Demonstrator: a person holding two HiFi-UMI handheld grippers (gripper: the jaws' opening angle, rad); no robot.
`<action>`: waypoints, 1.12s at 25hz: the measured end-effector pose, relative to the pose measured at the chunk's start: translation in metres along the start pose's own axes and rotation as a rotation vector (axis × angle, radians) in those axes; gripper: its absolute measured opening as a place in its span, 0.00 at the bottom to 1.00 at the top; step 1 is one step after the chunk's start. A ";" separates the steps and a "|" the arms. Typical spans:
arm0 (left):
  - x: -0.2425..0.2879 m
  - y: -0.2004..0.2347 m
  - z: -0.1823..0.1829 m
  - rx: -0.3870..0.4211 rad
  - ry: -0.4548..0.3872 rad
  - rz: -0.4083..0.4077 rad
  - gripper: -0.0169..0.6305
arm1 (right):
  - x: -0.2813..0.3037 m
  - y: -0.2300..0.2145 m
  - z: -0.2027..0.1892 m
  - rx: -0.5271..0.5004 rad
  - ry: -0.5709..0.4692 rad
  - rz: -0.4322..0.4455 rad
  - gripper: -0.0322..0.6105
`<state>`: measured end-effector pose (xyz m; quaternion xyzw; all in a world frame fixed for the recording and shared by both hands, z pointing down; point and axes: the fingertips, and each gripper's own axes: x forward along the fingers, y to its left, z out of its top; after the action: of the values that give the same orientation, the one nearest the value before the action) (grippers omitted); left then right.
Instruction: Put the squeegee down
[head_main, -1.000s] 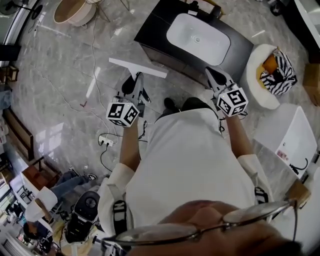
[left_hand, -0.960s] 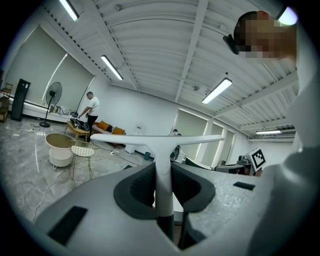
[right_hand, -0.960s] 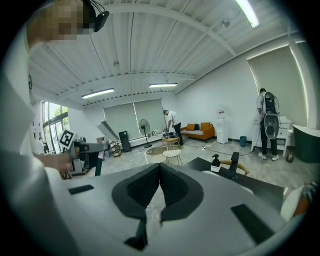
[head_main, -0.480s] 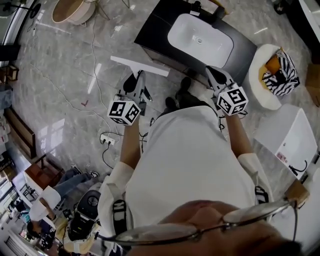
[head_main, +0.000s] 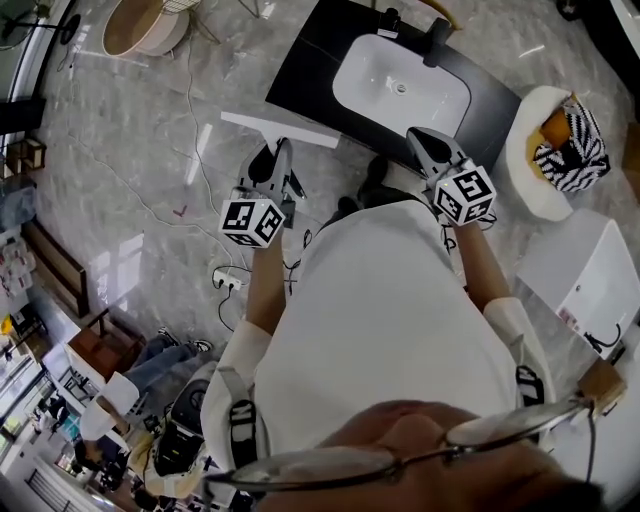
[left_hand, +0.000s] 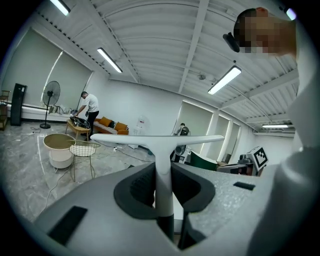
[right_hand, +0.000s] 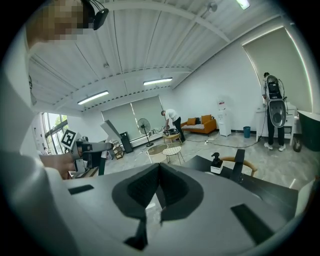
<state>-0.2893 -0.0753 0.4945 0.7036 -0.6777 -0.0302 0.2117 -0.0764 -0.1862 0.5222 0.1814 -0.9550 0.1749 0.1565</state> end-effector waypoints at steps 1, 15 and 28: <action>0.007 0.001 0.001 0.003 0.006 0.003 0.14 | 0.002 -0.007 0.002 0.000 0.002 0.002 0.06; 0.085 -0.004 0.003 0.073 0.071 0.059 0.14 | 0.008 -0.081 0.007 0.040 0.000 0.023 0.06; 0.137 0.002 -0.006 0.133 0.159 0.044 0.14 | 0.006 -0.103 0.003 0.110 -0.034 -0.027 0.06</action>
<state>-0.2778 -0.2059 0.5339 0.7011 -0.6747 0.0751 0.2183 -0.0409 -0.2791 0.5503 0.2053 -0.9440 0.2217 0.1324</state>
